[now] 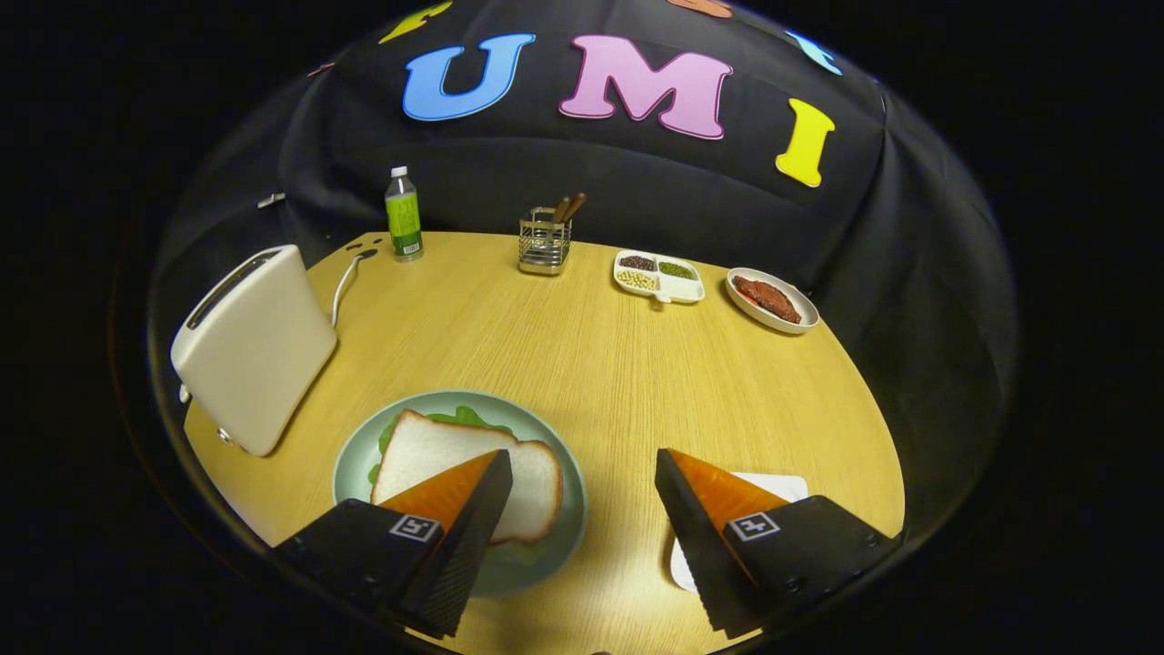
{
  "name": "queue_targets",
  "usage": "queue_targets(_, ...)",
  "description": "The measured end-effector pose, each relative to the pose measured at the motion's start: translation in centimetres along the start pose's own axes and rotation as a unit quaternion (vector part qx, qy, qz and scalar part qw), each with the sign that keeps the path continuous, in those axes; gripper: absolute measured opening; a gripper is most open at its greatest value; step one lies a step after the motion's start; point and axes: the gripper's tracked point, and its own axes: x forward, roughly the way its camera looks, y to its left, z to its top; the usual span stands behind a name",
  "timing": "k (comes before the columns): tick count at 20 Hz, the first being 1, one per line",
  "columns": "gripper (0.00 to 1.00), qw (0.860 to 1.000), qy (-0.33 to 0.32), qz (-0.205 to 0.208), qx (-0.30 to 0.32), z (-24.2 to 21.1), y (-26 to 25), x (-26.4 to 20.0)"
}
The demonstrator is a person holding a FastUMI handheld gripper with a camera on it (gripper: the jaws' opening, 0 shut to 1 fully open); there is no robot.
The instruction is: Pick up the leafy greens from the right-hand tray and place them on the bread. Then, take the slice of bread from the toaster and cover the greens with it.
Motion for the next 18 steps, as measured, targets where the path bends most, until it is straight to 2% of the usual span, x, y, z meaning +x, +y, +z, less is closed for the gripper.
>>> queue_targets(10, 0.99, 0.994, -0.078, 0.066, 0.030, 8.5, -3.1, -8.3)
queue_targets(15, 0.98, 0.987, -0.128, 0.082, 0.057, 12.1, -6.2, -13.3)
queue_targets(18, 0.98, 0.982, -0.162, 0.076, 0.052, 13.5, -8.9, -16.4)
